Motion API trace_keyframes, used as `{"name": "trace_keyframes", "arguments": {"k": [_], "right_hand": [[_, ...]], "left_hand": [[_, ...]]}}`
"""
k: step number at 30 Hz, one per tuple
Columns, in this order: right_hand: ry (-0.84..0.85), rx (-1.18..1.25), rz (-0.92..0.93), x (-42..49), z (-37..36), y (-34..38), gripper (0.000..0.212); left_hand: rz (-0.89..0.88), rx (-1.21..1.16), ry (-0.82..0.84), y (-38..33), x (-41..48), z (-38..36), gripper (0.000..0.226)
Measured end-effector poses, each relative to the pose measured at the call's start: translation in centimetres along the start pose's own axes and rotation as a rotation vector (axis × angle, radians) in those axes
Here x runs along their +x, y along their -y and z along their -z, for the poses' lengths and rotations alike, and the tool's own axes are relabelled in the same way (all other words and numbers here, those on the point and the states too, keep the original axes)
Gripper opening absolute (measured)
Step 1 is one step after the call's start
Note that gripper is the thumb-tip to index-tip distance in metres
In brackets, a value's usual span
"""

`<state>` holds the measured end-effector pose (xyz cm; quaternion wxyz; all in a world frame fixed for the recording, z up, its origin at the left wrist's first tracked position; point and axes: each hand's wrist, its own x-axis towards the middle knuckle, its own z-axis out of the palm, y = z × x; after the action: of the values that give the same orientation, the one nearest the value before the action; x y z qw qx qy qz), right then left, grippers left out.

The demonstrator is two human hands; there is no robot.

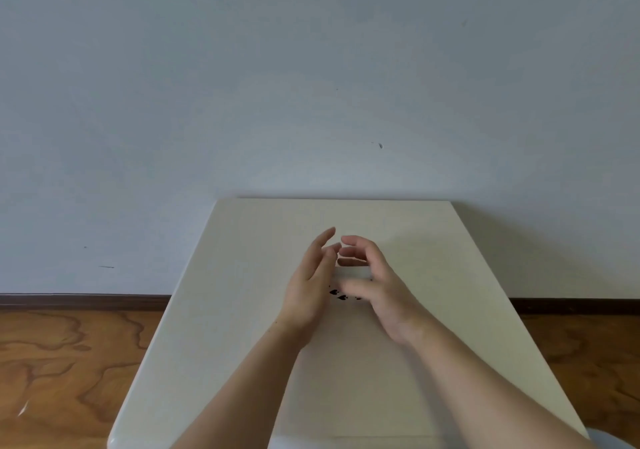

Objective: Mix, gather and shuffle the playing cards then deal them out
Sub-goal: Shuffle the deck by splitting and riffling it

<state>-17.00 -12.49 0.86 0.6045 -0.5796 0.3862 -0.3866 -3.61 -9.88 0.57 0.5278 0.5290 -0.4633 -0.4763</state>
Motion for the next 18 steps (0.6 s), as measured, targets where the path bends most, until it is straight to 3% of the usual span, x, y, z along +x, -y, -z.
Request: {"name": "trace_keyframes", "arguments": {"k": [2, 4, 9, 12, 14, 18], "right_hand": [[0.039, -0.196, 0.027, -0.1, 0.3, 0.1, 0.062], [-0.03, -0.3, 0.042, -0.1, 0.0, -0.1, 0.063], [-0.189, -0.322, 0.142, -1.0, -0.9, -0.1, 0.06], [-0.269, -0.266, 0.247, -2.1, -2.1, 1.0, 0.061], [-0.268, -0.189, 0.306, -3.0, -3.2, 2.0, 0.058], [-0.19, -0.156, 0.376, -4.9, -4.3, 5.0, 0.053]], "left_hand": [[0.023, 0.044, -0.026, -0.2, 0.2, 0.0, 0.031], [0.045, 0.025, -0.07, -0.4, 0.1, -0.2, 0.029], [0.046, -0.114, -0.364, -1.6, -2.5, -0.9, 0.052], [0.105, -0.484, -0.215, -2.7, -4.3, -2.4, 0.076], [0.082, -0.665, -0.141, -3.3, -5.1, -3.3, 0.063], [-0.057, -0.67, -0.164, -4.6, -5.9, -3.1, 0.042]]}}
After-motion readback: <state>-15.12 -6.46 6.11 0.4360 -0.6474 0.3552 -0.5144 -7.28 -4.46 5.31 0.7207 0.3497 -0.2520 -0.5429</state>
